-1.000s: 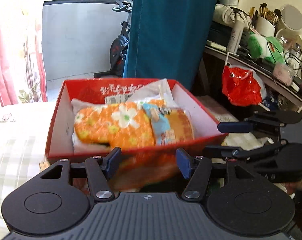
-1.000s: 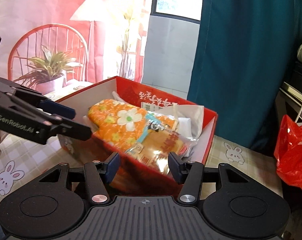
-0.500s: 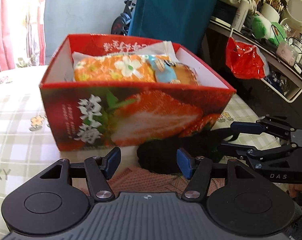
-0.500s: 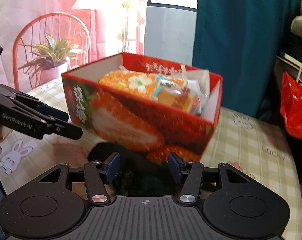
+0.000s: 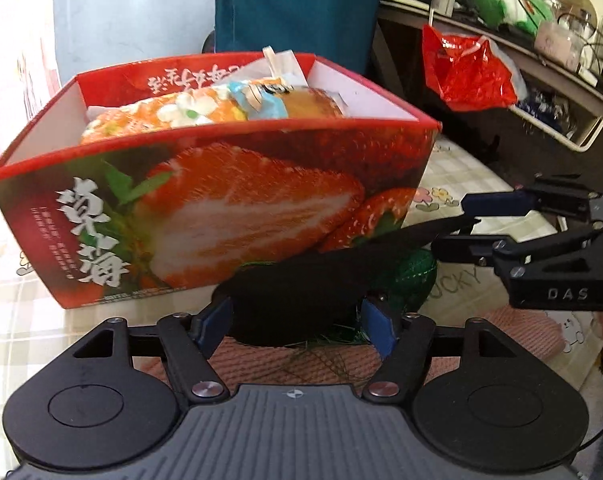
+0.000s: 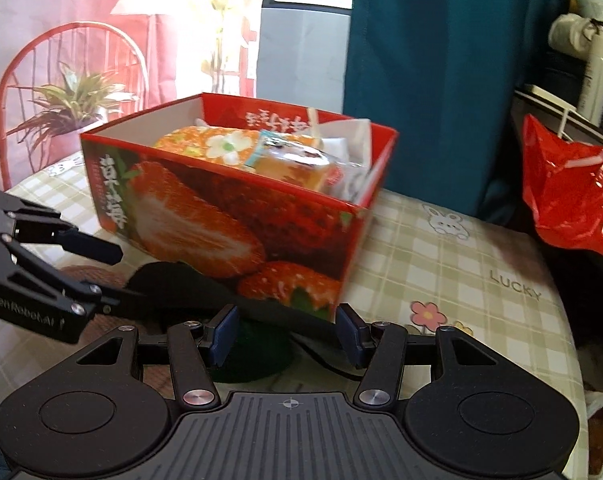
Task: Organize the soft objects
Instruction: 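Lower the right tool to the black eye mask strap and grasp it, then lift the black eye mask with the right tool toward the red box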
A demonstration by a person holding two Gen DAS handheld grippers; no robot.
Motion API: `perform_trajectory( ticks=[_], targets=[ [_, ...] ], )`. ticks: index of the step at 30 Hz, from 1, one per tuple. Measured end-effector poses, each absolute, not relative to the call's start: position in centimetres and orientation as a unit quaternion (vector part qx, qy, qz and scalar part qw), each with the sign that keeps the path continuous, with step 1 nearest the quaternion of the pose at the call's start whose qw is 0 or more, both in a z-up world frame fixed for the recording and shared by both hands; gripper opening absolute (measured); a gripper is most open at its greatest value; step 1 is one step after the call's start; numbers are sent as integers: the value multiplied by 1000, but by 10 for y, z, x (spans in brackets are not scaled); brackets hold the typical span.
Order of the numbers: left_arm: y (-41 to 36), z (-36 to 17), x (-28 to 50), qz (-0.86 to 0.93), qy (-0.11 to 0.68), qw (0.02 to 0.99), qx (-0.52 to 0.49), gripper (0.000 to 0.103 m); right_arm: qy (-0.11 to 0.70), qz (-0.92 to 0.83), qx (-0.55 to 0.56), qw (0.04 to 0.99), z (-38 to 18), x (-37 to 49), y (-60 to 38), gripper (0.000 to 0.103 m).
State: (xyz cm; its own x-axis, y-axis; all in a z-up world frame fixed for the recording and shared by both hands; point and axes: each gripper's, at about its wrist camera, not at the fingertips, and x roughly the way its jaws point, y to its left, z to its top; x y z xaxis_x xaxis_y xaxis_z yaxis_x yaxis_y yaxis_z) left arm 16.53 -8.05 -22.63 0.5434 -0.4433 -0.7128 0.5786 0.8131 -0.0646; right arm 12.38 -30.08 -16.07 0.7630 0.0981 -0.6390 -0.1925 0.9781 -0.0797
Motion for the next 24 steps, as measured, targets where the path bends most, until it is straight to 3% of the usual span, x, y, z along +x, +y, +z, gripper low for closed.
perform_trajectory(
  ticks=[11, 17, 18, 19, 24],
  targets=[
    [-93, -236, 170, -270, 367, 883, 110, 72, 341, 52, -84, 935, -177, 126, -315, 50],
    [-92, -238, 176, -271, 366, 882, 116, 27, 350, 42, -91, 931, -188, 131, -320, 46],
    [-91, -238, 176, -270, 365, 883, 116, 20, 351, 42, -88, 931, -189, 131, -321, 37],
    [-89, -237, 177, -268, 361, 886, 117, 17, 353, 44, -84, 931, -188, 131, -322, 24],
    [-76, -221, 179, -262, 342, 898, 93, 11, 338, 59, -81, 936, -175, 128, -319, 11]
  ],
)
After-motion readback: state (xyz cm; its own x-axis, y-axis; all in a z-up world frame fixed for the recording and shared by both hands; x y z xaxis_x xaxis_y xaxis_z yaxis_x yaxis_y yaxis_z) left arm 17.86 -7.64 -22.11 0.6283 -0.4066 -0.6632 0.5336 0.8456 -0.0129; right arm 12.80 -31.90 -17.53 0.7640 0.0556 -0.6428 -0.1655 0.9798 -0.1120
